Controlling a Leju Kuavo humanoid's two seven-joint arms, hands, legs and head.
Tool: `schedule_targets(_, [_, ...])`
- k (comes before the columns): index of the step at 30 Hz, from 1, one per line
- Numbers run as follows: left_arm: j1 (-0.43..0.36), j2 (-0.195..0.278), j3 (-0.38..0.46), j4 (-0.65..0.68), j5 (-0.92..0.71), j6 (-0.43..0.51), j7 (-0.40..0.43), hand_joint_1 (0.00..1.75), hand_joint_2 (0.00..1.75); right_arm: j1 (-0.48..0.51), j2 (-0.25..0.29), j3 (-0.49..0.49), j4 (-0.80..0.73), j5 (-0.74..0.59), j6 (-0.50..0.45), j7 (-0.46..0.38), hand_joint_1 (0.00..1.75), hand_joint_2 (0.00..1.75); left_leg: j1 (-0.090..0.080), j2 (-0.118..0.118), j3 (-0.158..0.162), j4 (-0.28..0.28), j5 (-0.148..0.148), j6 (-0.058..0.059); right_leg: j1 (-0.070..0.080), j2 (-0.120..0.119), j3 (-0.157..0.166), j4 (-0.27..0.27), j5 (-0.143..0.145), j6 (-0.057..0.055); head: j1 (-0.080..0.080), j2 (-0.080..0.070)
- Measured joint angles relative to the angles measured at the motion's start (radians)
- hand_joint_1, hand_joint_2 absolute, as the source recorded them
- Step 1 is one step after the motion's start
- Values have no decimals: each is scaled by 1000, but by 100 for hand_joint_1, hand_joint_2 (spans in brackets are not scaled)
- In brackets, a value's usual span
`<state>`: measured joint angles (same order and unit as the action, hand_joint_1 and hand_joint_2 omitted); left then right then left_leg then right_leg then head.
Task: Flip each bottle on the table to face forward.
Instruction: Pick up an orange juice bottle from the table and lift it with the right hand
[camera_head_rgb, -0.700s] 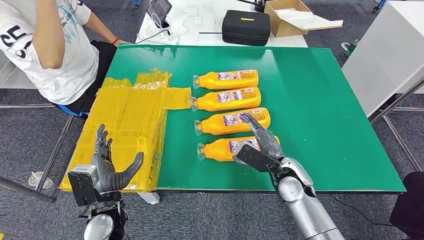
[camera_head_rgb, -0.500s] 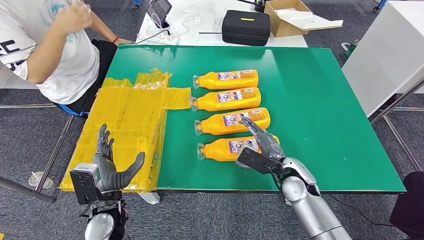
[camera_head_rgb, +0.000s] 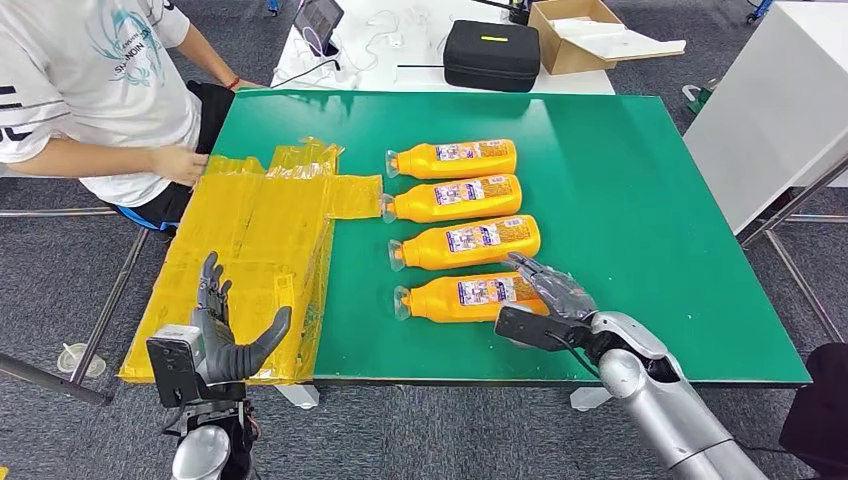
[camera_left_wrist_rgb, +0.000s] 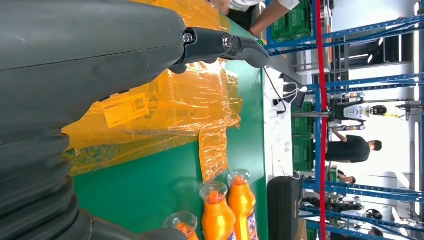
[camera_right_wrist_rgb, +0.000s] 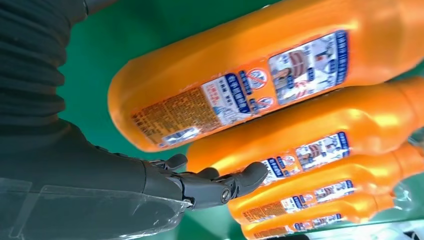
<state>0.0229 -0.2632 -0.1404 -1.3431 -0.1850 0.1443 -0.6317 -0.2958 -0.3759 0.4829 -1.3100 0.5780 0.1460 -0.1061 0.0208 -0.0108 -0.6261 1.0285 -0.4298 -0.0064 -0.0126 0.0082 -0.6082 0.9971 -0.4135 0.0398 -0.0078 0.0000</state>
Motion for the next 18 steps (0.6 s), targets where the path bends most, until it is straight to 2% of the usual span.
schedule_targets(7, [-6, 0, 0, 11, 0, -8, 3, 0, 175, -24, -7, 16, 36, 58, -71, 0, 0, 175, 0, 0, 0, 0, 0, 0, 0, 0, 0, 0, 0, 0, 0, 0])
schedule_targets(11, [-8, 0, -2, 15, 0, -10, 7, 0, 175, -30, 22, 16, 54, 91, -123, -13, 0, 175, 0, 0, 0, 0, 0, 0, 0, 0, 0, 0, 0, 0, 0, 0])
schedule_targets(18, [-14, -1, -6, 32, 0, -16, 9, 0, 175, -61, 77, 21, 128, 95, -114, -27, 0, 175, 0, 0, 0, 0, 0, 0, 0, 0, 0, 0, 0, 0, 0, 0])
